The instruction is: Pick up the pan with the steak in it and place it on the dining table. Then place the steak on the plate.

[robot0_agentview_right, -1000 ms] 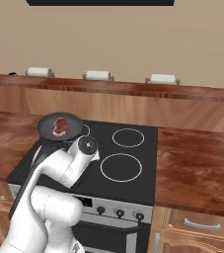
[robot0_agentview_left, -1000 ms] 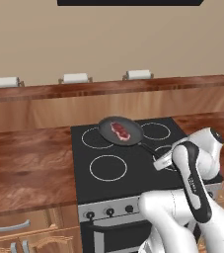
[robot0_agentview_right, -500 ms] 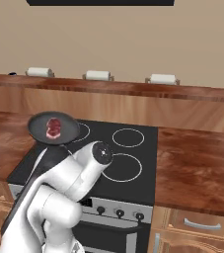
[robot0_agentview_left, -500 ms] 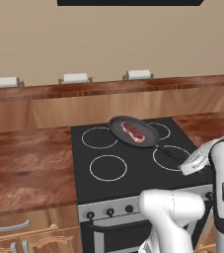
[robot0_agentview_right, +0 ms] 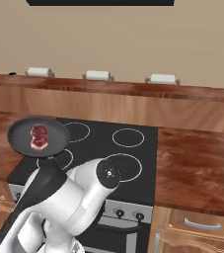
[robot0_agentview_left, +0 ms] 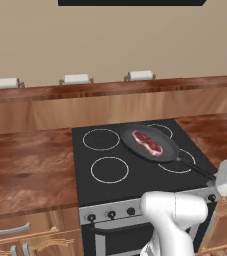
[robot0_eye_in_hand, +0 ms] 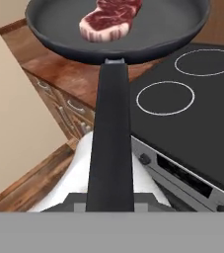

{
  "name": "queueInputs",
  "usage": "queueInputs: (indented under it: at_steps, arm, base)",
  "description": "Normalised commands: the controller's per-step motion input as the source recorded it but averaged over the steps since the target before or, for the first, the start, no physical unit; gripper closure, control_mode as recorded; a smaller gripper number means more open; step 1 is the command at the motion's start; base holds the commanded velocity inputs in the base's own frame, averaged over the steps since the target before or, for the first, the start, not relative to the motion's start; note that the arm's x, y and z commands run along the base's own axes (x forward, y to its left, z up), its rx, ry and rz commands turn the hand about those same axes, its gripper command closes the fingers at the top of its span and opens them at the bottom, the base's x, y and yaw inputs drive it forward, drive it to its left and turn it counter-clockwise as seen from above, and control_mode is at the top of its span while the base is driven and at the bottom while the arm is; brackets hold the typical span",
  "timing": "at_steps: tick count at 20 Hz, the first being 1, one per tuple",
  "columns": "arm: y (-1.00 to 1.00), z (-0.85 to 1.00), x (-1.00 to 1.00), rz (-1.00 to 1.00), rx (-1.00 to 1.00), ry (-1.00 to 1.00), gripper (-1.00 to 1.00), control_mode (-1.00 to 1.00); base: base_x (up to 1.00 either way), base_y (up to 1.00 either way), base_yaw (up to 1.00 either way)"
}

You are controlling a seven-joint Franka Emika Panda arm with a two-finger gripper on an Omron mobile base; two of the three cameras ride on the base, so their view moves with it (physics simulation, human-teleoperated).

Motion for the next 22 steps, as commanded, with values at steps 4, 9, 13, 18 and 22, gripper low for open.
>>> queueInputs:
  at_steps: [4, 9, 13, 18, 22]
  arm:
    - [0.00, 0.00, -0.87, 0.07, 0.00, -0.20, 1.00, -1.00]
    - [0.00, 0.01, -0.36, 0.03, 0.00, -0.15, 1.00, -1.00]
    - [0.00, 0.00, 0.00, 0.00, 0.00, 0.00, 1.00, 1.00]
    - [0.00, 0.00, 0.00, 0.00, 0.00, 0.00, 1.00, 1.00]
    - [0.00, 0.00, 0.00, 0.00, 0.00, 0.00, 1.00, 1.00]
  base:
    - [0.00, 0.00, 0.00]
    - [0.00, 0.00, 0.00]
    - [-0.20, 0.00, 0.01]
    - [-0.92, -0.01, 0.04]
    - [-1.00, -0.01, 0.04]
